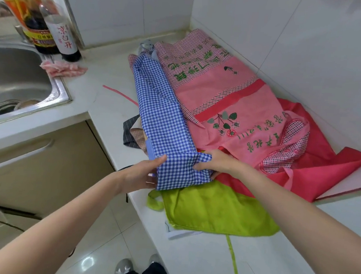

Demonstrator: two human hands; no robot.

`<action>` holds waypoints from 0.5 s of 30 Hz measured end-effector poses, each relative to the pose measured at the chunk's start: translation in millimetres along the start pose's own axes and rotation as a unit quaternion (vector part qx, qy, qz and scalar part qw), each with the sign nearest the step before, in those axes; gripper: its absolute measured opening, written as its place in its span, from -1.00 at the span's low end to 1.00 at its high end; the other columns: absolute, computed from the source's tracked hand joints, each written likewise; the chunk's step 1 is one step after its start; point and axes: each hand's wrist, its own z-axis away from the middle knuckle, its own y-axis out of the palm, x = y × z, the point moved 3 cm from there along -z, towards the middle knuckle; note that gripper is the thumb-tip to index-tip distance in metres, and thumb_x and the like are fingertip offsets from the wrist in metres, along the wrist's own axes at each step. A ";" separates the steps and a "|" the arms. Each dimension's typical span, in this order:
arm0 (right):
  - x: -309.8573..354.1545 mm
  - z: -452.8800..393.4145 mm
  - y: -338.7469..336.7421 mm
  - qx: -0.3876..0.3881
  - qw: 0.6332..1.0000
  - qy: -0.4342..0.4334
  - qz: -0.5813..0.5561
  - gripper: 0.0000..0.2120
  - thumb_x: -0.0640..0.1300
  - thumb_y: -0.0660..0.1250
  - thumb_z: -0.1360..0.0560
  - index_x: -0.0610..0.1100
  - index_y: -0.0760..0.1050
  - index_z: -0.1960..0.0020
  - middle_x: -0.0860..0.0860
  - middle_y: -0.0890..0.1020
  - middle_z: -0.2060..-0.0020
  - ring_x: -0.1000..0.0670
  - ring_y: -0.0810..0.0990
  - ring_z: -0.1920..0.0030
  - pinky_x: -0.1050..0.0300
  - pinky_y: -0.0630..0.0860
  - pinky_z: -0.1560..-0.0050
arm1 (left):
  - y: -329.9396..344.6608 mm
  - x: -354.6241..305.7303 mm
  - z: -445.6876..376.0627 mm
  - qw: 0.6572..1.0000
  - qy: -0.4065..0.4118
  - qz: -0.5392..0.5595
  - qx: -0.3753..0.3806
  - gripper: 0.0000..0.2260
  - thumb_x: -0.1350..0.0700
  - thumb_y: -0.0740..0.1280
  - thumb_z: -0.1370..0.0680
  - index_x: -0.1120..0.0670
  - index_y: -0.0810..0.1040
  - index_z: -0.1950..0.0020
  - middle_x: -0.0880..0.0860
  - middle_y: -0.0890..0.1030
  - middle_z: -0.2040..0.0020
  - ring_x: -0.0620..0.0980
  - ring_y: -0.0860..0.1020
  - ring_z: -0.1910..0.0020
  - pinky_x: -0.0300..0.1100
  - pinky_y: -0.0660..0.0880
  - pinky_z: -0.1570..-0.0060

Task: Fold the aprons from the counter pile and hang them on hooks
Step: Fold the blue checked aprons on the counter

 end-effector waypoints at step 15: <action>-3.5 -15.7 35.6 -0.328 0.907 -0.029 0.264 -0.55 0.01 -0.08 -0.66 -0.27 0.46 -0.02 -0.18 0.63 0.12 -0.21 0.61 0.07 -0.02 0.44 0.10 | -6.9 -17.0 -8.1 0.908 0.047 -0.282 -0.306 -0.62 -0.14 0.27 -0.54 0.13 0.38 -0.16 0.06 0.55 -0.03 0.10 0.58 0.03 0.02 0.55 0.00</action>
